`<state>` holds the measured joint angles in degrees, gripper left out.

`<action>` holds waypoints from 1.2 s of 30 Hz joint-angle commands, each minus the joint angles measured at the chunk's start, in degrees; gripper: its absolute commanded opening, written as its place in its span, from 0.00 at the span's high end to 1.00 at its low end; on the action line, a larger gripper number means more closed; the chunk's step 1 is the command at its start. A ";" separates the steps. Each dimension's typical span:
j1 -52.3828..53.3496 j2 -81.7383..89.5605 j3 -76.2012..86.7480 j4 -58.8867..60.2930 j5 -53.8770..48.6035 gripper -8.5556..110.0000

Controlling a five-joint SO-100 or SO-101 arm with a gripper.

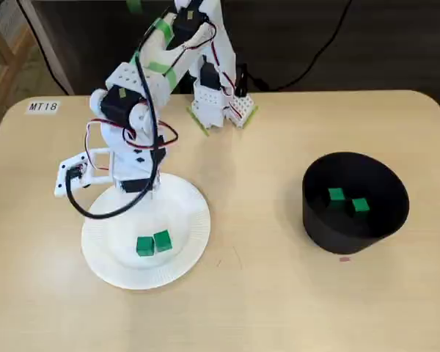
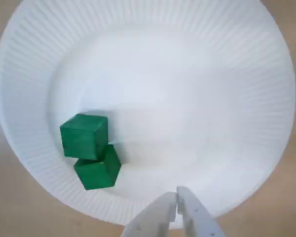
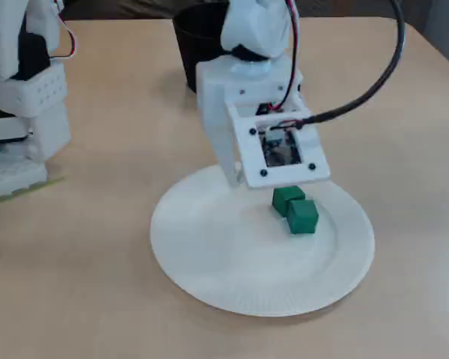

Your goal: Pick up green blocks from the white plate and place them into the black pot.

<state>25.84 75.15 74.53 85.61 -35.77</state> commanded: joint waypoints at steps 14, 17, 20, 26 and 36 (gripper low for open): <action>-2.72 2.90 -2.81 -4.92 6.59 0.61; -2.99 1.49 -2.72 -5.98 7.47 0.62; -3.43 -0.62 -2.81 -7.47 8.00 0.63; -3.43 -3.96 -3.16 -9.14 8.61 0.63; -2.72 -8.53 -6.33 -9.23 10.55 0.64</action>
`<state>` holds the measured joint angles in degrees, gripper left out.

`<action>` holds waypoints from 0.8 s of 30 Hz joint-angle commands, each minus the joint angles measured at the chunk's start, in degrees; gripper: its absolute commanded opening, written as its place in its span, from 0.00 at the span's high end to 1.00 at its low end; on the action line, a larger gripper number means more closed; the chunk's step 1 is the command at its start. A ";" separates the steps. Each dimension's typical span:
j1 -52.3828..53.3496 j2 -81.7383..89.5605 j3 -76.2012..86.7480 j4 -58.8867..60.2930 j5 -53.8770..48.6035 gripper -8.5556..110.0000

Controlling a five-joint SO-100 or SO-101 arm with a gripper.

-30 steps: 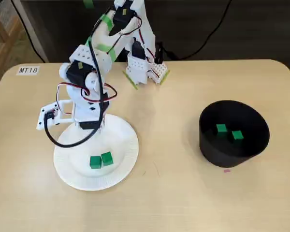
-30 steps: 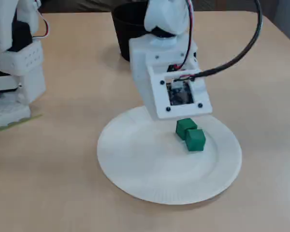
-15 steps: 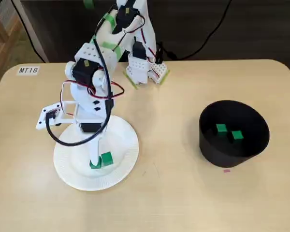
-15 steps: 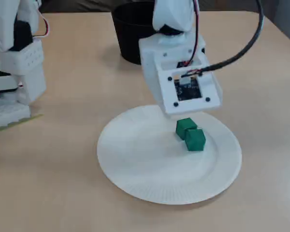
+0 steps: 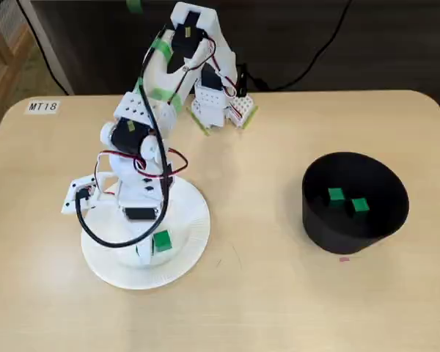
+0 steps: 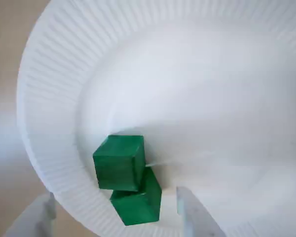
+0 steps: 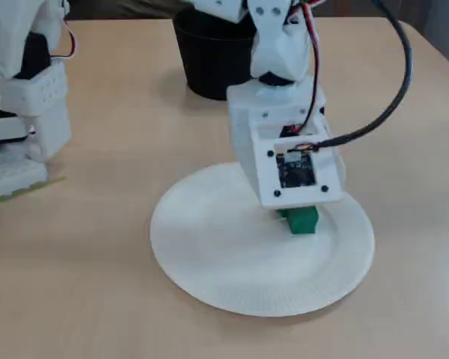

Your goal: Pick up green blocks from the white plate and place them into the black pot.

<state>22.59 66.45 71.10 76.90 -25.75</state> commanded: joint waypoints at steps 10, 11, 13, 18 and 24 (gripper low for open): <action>1.85 -6.15 -9.14 0.62 1.67 0.76; 1.93 -7.12 -10.72 1.23 1.76 0.79; 2.11 -9.32 -14.33 2.55 2.81 0.90; 2.29 -17.67 -29.18 11.07 2.55 0.95; 2.64 -17.05 -33.40 13.45 1.67 0.95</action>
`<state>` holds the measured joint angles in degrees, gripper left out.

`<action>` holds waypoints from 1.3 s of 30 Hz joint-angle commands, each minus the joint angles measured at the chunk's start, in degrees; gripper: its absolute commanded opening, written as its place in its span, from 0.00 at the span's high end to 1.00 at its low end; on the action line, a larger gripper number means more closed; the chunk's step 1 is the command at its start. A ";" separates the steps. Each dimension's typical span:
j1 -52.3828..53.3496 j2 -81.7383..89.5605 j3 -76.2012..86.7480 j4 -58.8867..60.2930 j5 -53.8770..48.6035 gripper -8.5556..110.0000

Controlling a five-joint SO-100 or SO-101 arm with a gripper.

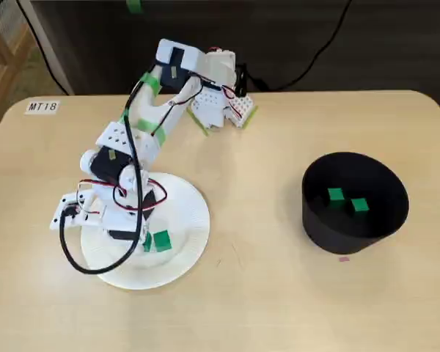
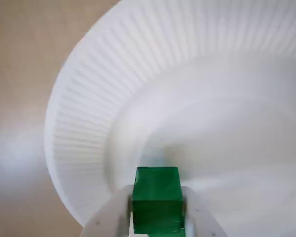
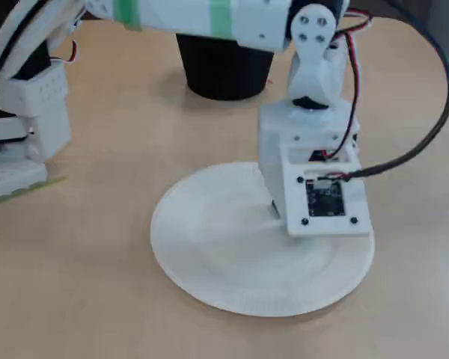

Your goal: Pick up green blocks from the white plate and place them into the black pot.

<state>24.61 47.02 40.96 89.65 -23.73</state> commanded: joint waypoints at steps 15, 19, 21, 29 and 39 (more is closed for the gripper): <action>-30.76 26.63 -6.24 1.76 9.58 0.95; -43.24 30.23 -3.52 1.93 13.45 0.95; -48.43 30.76 -1.41 1.93 14.94 0.95; -60.29 30.76 6.68 1.67 17.75 0.95; -63.46 25.22 10.28 1.85 17.58 0.95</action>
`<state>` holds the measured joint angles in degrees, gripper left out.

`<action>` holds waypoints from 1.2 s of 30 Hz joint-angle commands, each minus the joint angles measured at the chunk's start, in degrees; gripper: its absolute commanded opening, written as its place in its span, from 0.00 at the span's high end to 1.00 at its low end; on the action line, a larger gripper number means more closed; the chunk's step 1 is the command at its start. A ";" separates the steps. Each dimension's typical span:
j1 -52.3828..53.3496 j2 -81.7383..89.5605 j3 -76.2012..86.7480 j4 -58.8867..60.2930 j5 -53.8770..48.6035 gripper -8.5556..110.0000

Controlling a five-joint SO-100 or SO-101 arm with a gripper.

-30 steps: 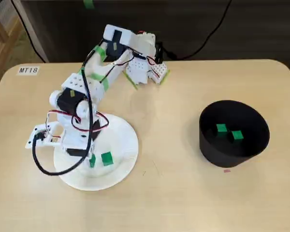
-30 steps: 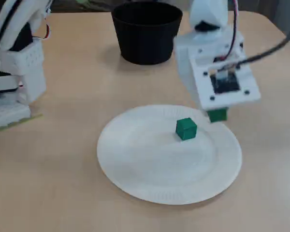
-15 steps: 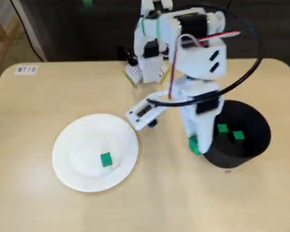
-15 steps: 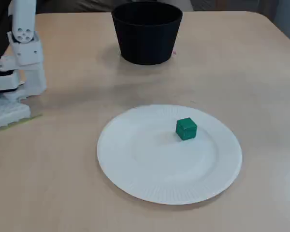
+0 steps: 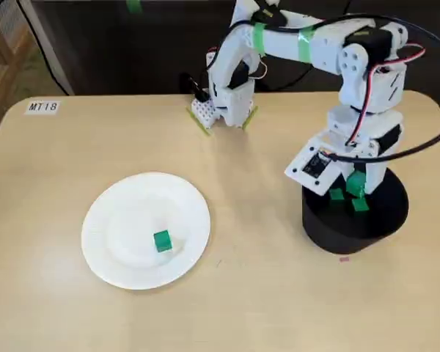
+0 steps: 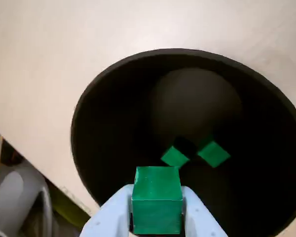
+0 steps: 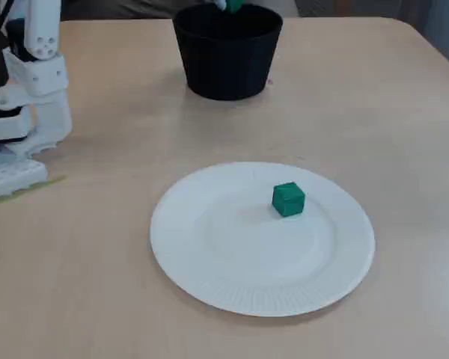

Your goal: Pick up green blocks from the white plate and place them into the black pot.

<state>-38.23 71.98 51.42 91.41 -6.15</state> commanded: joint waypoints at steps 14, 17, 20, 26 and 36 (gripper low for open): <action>1.14 3.60 -0.09 0.44 -3.43 0.64; 4.48 5.01 -0.18 2.72 -1.58 0.90; 13.45 12.83 7.73 3.69 -2.46 0.95; 37.88 25.22 24.70 2.99 -11.16 0.95; 51.94 27.69 44.03 -18.72 -17.40 0.95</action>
<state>12.04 100.46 95.27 75.41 -22.24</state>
